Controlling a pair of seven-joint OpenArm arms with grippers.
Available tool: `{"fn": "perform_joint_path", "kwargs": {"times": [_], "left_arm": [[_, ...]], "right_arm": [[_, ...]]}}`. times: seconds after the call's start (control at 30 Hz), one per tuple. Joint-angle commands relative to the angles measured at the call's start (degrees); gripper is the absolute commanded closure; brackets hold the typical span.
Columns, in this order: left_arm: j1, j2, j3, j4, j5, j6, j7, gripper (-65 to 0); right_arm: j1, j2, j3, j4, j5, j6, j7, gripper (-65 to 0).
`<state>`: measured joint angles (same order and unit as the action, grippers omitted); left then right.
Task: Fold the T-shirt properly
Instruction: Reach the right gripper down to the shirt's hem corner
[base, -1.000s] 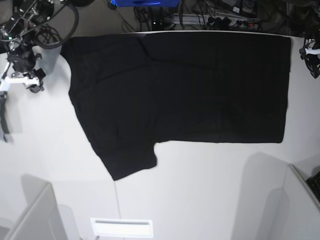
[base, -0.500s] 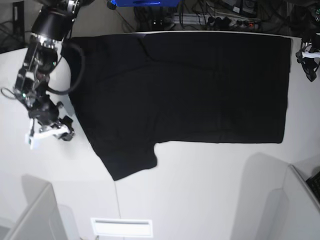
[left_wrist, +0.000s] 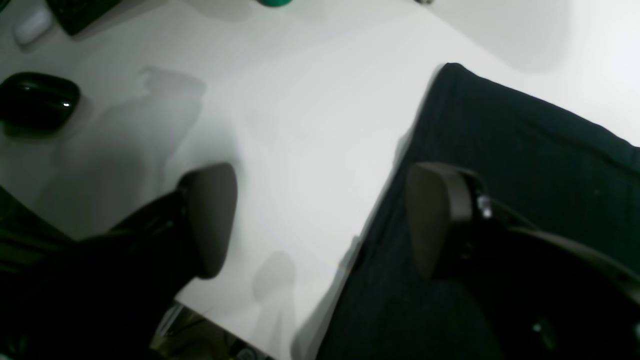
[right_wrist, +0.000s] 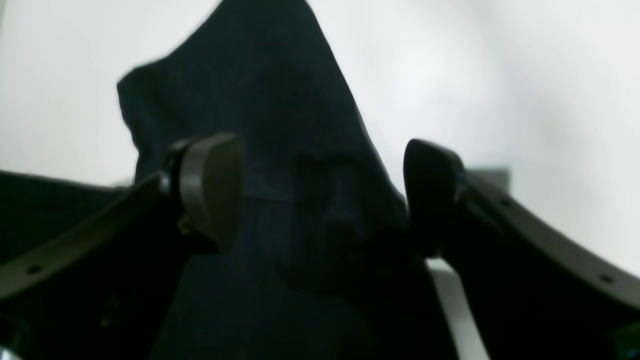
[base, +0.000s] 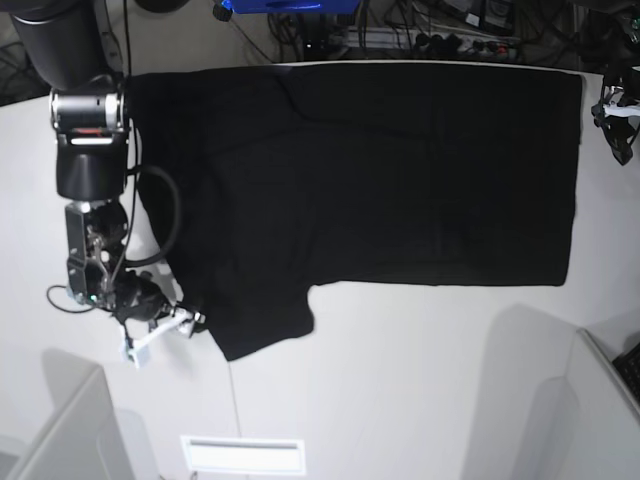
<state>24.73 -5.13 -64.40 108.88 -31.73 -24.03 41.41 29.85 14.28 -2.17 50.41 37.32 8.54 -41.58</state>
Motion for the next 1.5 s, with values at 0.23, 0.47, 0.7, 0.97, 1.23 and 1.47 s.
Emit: {"fn": "perform_joint_path", "kwargs": {"times": [0.23, 0.47, 0.7, 0.97, 1.23, 1.47], "left_arm": [[0.2, -0.8, -0.4, 0.7, -0.8, -0.2, -1.5, -50.8], [0.1, -0.8, -0.1, 0.7, -0.8, -0.2, -1.5, -50.8], [0.1, -0.8, 0.0, 0.6, -0.8, -0.2, -1.4, -50.8], [-4.6, -2.6, 0.3, -4.8, -0.8, -0.1, -1.2, -50.8], [-17.0, -7.6, 7.5, -12.2, 9.6, -0.1, 4.7, -50.8], [-31.0, -9.0, 16.3, -24.4, 22.0, -0.1, 4.3, -51.0]], "right_arm": [[6.9, 0.4, -11.1, -12.7, 0.1, 0.3, 10.1, -46.8], [6.9, -2.3, -14.6, -13.2, 0.1, 0.3, 12.3, -46.8], [6.6, -3.2, -14.8, -13.3, 0.1, 0.0, 12.4, -46.2], [6.5, -3.2, -14.8, -13.3, 0.1, 0.0, 12.4, -6.2], [6.5, -3.2, -14.8, -13.3, 0.1, 0.0, 12.3, 0.0], [6.5, -3.2, -14.7, -13.3, 0.1, 0.0, 12.4, 0.0]]}}
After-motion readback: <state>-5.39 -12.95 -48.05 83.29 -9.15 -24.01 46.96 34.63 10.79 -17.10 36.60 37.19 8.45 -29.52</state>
